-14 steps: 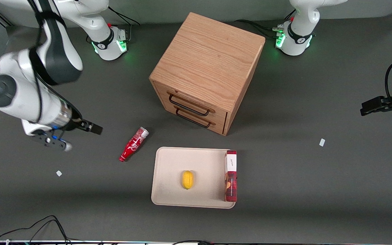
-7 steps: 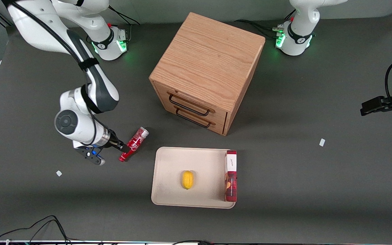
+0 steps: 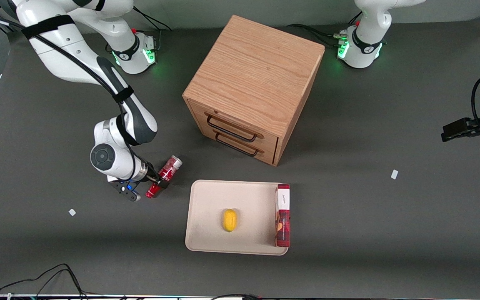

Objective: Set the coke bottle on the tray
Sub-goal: 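Close the right gripper around the bottle's body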

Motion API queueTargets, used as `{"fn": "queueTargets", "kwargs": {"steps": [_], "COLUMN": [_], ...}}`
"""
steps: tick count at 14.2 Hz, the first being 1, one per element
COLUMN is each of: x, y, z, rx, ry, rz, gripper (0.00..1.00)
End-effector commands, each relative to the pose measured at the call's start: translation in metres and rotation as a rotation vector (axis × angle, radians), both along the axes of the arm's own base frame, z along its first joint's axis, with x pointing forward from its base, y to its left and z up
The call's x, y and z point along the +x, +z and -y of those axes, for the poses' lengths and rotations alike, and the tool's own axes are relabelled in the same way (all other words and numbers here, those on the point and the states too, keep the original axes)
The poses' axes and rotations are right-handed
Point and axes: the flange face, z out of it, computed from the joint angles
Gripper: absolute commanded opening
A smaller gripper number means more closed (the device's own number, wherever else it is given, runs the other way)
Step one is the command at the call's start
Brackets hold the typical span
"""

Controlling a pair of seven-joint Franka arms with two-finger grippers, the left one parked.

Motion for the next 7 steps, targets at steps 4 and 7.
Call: {"fn": "queueTargets", "kwargs": {"steps": [4,7], "x": [-0.001,-0.001], "y": [-0.014,-0.017], "z": [-0.008,-0.009], "rx": [0.012,0.014], "ry": [-0.022,-0.019], "rz": [0.034,0.04], "gripper": [0.78,0.3]}}
